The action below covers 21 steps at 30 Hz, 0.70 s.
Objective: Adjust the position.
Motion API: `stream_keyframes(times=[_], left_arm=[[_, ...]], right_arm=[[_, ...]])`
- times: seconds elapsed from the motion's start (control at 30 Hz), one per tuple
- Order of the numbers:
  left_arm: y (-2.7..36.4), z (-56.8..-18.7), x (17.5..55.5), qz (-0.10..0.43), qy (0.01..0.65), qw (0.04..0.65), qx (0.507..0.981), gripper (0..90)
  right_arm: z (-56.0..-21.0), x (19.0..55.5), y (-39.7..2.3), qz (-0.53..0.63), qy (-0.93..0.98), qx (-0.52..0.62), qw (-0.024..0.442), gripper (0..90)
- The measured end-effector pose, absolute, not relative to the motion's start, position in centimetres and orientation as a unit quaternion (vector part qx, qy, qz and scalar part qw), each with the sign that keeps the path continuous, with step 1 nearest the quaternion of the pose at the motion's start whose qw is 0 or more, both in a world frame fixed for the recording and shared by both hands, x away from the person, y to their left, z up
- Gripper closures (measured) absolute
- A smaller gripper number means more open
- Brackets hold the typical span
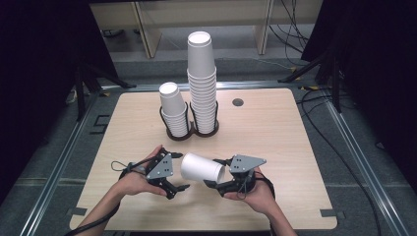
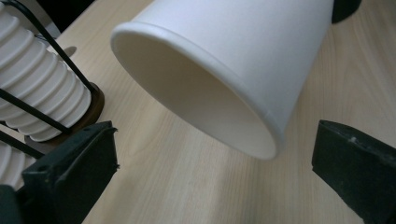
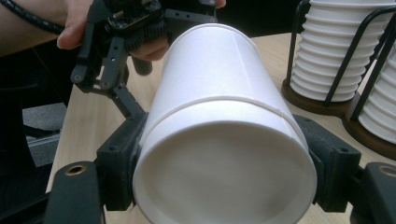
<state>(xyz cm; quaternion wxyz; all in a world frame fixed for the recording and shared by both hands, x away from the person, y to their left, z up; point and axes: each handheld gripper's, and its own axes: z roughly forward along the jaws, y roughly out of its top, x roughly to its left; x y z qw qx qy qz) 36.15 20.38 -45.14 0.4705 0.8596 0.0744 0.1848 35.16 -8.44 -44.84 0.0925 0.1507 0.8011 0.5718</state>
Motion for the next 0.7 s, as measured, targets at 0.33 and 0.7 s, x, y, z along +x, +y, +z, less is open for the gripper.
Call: stream_keyframes(times=[0.33, 0.7], left_arm=[[21.2, -45.7, 36.6, 0.139, 0.084, 0.528, 0.834, 0.0], [21.2, -45.5, 37.3, 0.122, 0.051, 0.527, 0.84, 0.0]], right_arm=[[-44.8, 35.1, -8.3, 0.574, 0.801, 0.148, 0.084, 26.8], [-44.7, 35.2, -8.1, 0.577, 0.802, 0.134, 0.075, 26.8]])
